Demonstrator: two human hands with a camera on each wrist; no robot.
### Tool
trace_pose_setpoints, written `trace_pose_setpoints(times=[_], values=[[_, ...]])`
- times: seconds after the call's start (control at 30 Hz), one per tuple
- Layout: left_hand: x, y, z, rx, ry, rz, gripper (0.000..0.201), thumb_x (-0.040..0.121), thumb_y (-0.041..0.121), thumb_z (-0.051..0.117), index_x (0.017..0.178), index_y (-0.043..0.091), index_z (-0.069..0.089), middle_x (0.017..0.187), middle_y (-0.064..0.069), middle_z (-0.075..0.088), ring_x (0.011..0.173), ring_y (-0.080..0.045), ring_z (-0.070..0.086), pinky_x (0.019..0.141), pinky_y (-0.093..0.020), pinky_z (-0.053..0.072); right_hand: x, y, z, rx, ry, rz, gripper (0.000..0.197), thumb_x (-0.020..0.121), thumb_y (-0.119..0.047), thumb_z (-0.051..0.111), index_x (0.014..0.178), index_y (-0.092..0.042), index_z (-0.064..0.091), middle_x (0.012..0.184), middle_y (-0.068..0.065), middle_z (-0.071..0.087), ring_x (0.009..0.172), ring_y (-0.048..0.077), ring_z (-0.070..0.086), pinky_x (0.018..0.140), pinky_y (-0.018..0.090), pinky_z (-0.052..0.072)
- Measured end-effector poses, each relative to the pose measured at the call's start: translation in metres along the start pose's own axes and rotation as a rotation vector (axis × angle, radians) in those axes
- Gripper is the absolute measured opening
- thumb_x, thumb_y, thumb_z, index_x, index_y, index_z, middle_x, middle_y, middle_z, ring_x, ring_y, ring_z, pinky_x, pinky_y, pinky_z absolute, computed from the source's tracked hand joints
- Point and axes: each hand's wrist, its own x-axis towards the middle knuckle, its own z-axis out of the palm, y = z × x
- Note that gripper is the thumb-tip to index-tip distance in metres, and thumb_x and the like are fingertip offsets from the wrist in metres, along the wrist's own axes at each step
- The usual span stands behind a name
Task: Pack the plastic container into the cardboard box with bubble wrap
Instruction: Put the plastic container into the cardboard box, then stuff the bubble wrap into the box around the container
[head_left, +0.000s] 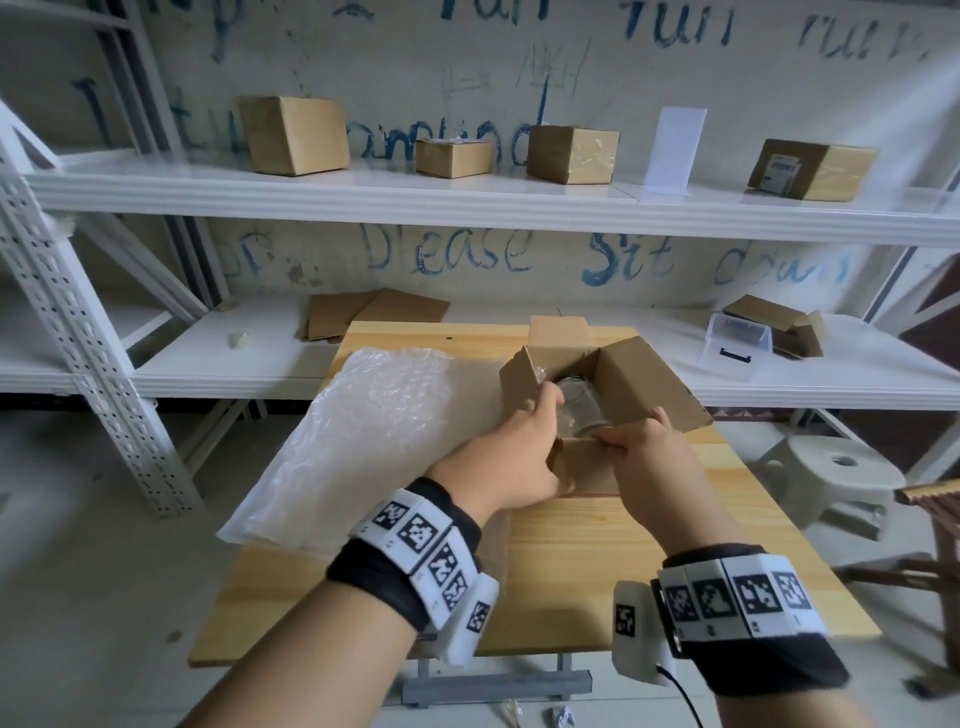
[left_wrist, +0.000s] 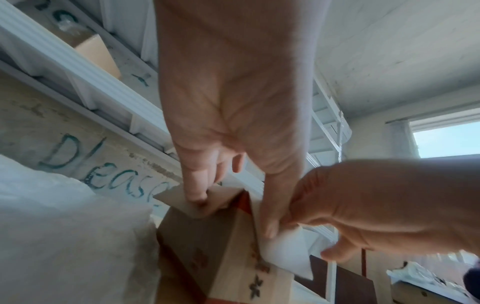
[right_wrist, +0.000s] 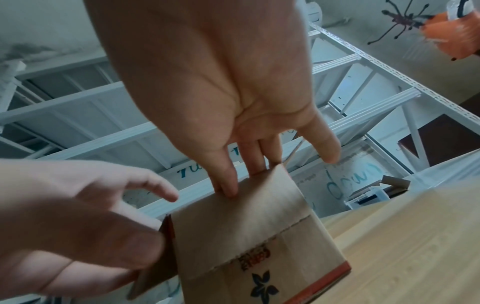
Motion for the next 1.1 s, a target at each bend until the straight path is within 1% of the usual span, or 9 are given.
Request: trace_pose_setpoints(times=[0.07, 0.13, 0.2, 0.37, 0.5, 0.6, 0.7, 0.87, 1.1], values=[[-0.007, -0.012, -0.009, -0.087, -0.017, -0.003, 0.079, 0.091, 0.035, 0.069, 0.144, 0.033, 0.011, 0.115, -0.005, 0.065, 0.082, -0.015, 0.065, 0.065, -0.023, 0.051, 0.001, 0.001, -0.001, 0.029, 0.032, 0.013, 0.05, 0.091, 0.001, 0.043, 0.112, -0.03, 0.076, 0.105, 0.021, 0.068, 0.133, 0.04, 0.04, 0.092, 0.057, 0.048], [-0.015, -0.029, -0.018, -0.166, 0.009, -0.04, 0.077, 0.09, 0.044, 0.068, 0.143, 0.039, 0.011, 0.157, 0.0, 0.038, 0.126, -0.018, 0.055, 0.097, -0.033, 0.049, 0.002, 0.002, -0.004, 0.022, 0.037, -0.019, 0.046, 0.094, 0.003, 0.043, 0.112, -0.023, 0.077, 0.089, 0.019, 0.063, 0.127, 0.044, 0.046, 0.098, 0.052, 0.046], [-0.024, -0.048, -0.023, -0.219, 0.031, -0.087, 0.076, 0.09, 0.051, 0.065, 0.142, 0.044, 0.012, 0.164, 0.006, 0.022, 0.142, -0.017, 0.039, 0.112, -0.044, 0.039, 0.0, -0.001, -0.007, 0.018, 0.049, -0.054, 0.044, 0.095, 0.006, 0.043, 0.112, -0.017, 0.077, 0.071, 0.0, 0.048, 0.123, 0.046, 0.049, 0.107, 0.047, 0.041], [-0.046, -0.089, -0.025, -0.228, 0.036, -0.236, 0.072, 0.089, 0.053, 0.065, 0.145, 0.037, 0.021, 0.16, 0.004, 0.033, 0.139, -0.016, 0.042, 0.105, -0.035, 0.041, 0.004, 0.001, -0.009, -0.016, 0.084, -0.059, 0.039, 0.097, 0.006, 0.044, 0.109, -0.01, 0.077, 0.065, -0.01, 0.033, 0.1, 0.044, 0.058, 0.111, 0.047, 0.036], [-0.059, -0.106, -0.028, -0.2, 0.073, -0.338, 0.073, 0.088, 0.057, 0.064, 0.145, 0.032, 0.026, 0.136, 0.007, 0.055, 0.111, -0.012, 0.055, 0.084, -0.027, 0.041, 0.01, 0.005, -0.013, -0.05, 0.073, -0.083, 0.041, 0.098, 0.004, 0.043, 0.11, -0.016, 0.077, 0.069, -0.014, 0.034, 0.095, 0.035, 0.056, 0.1, 0.043, 0.044], [-0.064, -0.12, -0.034, -0.14, 0.085, -0.379, 0.045, 0.091, 0.049, 0.065, 0.128, 0.028, 0.05, 0.123, 0.009, 0.059, 0.11, -0.011, 0.058, 0.089, -0.029, 0.044, 0.013, 0.01, -0.016, -0.081, 0.076, -0.09, 0.042, 0.098, 0.004, 0.043, 0.113, -0.015, 0.076, 0.068, -0.014, 0.032, 0.089, 0.029, 0.053, 0.104, 0.044, 0.041], [-0.071, -0.136, -0.038, -0.104, 0.118, -0.408, 0.024, 0.091, 0.044, 0.066, 0.111, 0.03, 0.06, 0.124, 0.009, 0.059, 0.116, -0.011, 0.057, 0.097, -0.032, 0.045, 0.013, 0.011, -0.019, -0.173, 0.052, -0.09, 0.04, 0.099, 0.001, 0.042, 0.117, -0.016, 0.074, 0.069, -0.011, 0.031, 0.088, 0.022, 0.039, 0.084, 0.032, 0.039], [-0.089, -0.158, -0.043, -0.15, 0.173, -0.494, 0.017, 0.093, 0.033, 0.068, 0.105, 0.021, 0.069, 0.135, 0.003, 0.059, 0.13, -0.016, 0.051, 0.093, -0.027, 0.035, 0.011, 0.012, -0.021, -0.352, 0.087, -0.157, 0.024, 0.093, -0.005, 0.054, 0.101, -0.009, 0.076, 0.09, 0.006, 0.067, 0.086, 0.029, 0.059, 0.095, 0.042, 0.042], [-0.101, -0.174, -0.042, -0.142, 0.218, -0.525, 0.024, 0.092, 0.024, 0.069, 0.116, 0.022, 0.066, 0.138, 0.002, 0.055, 0.129, -0.017, 0.05, 0.097, -0.027, 0.037, -0.004, -0.006, -0.022, 0.122, 0.382, -0.111, 0.018, 0.083, -0.005, 0.062, 0.099, -0.003, 0.071, 0.097, 0.014, 0.066, 0.095, 0.03, 0.056, 0.073, 0.028, 0.038]])
